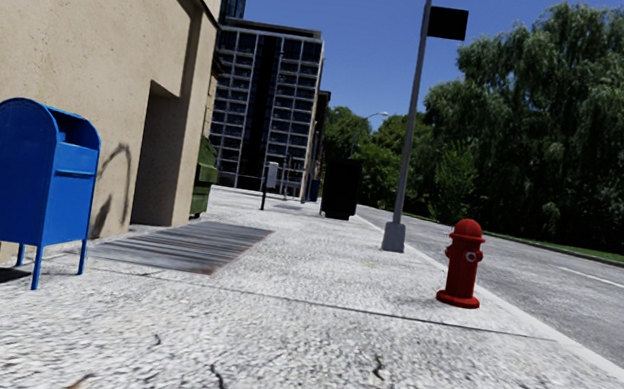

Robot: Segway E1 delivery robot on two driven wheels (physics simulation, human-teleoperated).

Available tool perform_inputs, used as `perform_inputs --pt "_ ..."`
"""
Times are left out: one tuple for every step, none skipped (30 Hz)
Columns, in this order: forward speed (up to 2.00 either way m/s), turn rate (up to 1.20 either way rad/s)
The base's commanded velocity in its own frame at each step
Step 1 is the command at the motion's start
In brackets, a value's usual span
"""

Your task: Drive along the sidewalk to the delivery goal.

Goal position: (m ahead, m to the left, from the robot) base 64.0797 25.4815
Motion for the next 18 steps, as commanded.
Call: perform_inputs --pt "2.00 0.00" --pt "2.00 0.00" --pt "2.00 0.00" --pt "2.00 0.00" --pt "2.00 0.00" --pt "2.00 0.00" --pt "2.00 0.00" --pt "2.00 0.00" --pt "2.00 0.00" --pt "2.00 0.00" --pt "2.00 0.00" --pt "2.00 0.00" --pt "2.00 0.00" --pt "2.00 0.00" --pt "2.00 0.00" --pt "2.00 0.00" --pt "2.00 0.00" --pt "2.00 0.00"
